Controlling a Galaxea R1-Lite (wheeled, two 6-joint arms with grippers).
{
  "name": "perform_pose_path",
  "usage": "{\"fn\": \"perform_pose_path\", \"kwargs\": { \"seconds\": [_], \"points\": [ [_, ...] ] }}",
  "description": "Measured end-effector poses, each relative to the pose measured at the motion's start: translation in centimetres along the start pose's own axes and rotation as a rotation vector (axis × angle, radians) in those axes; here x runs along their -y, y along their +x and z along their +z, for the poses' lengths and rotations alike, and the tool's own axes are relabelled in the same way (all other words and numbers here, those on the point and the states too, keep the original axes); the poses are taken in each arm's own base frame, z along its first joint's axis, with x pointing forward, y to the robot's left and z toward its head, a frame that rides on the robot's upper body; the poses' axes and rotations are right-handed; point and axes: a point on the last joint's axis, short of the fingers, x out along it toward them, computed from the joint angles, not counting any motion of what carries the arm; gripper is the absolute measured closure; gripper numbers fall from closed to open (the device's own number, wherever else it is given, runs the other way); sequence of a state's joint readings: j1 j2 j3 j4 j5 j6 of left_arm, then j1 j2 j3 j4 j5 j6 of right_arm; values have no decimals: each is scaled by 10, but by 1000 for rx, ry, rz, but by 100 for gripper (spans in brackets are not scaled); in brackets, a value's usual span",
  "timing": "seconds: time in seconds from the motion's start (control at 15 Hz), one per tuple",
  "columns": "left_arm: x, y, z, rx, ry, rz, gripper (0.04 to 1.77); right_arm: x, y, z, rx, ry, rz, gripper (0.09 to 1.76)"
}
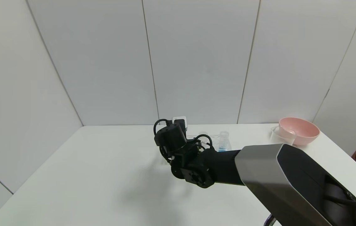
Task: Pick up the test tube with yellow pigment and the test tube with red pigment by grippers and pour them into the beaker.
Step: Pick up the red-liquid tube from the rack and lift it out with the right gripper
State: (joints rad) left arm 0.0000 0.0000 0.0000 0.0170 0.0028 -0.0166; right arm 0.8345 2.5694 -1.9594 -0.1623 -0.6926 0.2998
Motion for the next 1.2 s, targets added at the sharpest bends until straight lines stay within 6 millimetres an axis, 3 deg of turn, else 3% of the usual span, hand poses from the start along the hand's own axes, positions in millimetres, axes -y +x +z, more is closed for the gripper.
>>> {"fn": "perform_pose_path", "kwargs": {
  "seconds": [0.6, 1.2],
  "points": [
    [0, 0, 0, 0, 0, 0, 9, -2, -5, -2, -8, -14, 7, 134],
    [0, 0, 0, 0, 0, 0, 9, -2, -5, 0, -4, -11, 7, 134]
  ]
}}
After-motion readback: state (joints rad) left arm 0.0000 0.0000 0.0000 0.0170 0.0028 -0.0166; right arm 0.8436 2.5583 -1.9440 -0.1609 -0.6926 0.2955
